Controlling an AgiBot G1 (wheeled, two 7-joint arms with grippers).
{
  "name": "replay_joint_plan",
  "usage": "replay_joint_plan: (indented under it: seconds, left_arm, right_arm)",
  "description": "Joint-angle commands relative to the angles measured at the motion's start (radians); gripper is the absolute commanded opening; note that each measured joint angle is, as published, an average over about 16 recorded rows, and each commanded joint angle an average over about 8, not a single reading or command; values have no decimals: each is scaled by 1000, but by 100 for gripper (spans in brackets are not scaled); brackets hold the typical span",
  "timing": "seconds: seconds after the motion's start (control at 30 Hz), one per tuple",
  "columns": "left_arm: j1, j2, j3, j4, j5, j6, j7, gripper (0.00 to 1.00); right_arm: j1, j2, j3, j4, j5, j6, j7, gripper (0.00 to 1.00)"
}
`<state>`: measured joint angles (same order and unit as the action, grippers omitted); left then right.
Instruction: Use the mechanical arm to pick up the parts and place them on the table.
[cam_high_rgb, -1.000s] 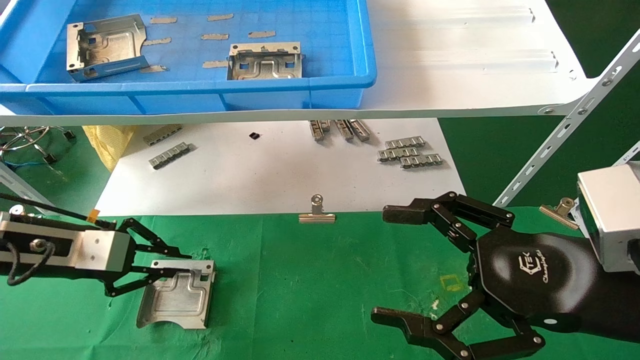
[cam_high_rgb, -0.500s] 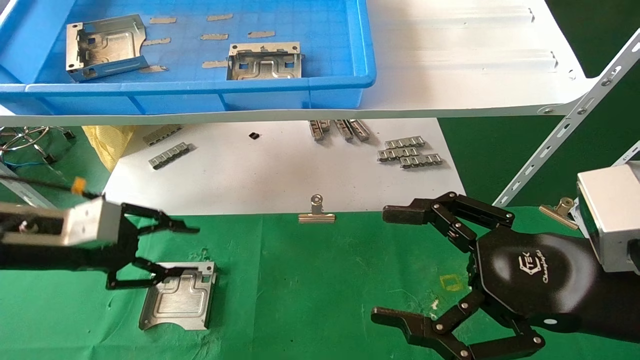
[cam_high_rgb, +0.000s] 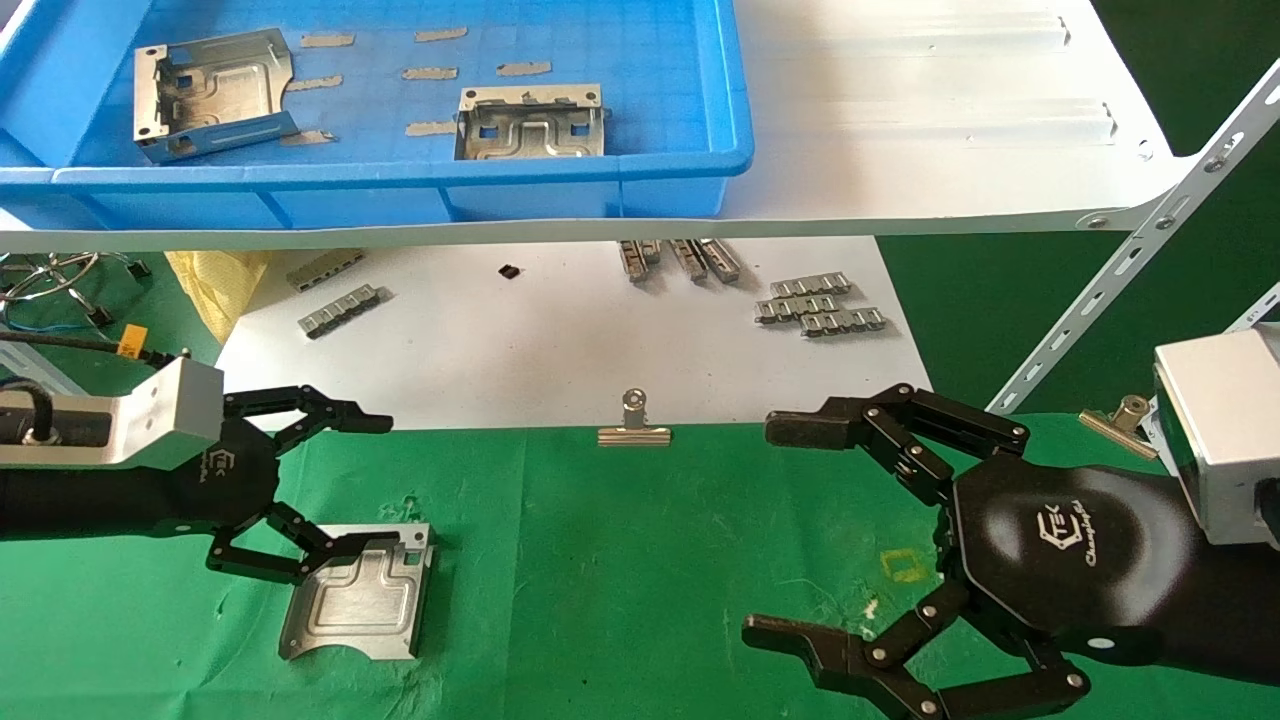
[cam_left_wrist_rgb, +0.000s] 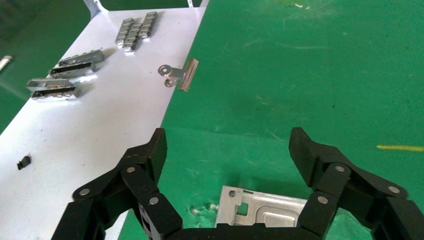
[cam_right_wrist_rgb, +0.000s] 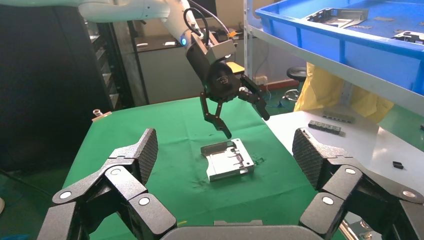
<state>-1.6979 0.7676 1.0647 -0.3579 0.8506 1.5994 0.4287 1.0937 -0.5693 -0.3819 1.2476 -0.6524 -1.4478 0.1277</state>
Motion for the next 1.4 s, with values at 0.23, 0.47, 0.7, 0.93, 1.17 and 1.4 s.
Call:
replay_joint_plan:
  seconds: [0.23, 0.47, 0.7, 0.93, 1.17, 1.4]
  left_arm:
    - [36, -8, -47, -54, -1, -7, -31, 100]
    - [109, -26, -139, -163, -15, -19, -104, 100]
    - [183, -45, -232, -273, -30, -31, -178, 100]
    - [257, -64, -325, -382, -45, -43, -251, 100]
    - [330, -82, -417, -491, -60, -55, -324, 100]
    - [404, -101, -510, -601, -75, -68, -398, 100]
  right_arm:
    - [0, 0, 0, 0, 0, 0, 0, 100]
    - [0, 0, 0, 0, 0, 0, 0, 100]
    - [0, 0, 0, 0, 0, 0, 0, 100]
    - [0, 0, 0, 0, 0, 0, 0, 100]
    - [0, 0, 0, 0, 0, 0, 0, 100]
    - [0, 0, 0, 0, 0, 0, 0, 100]
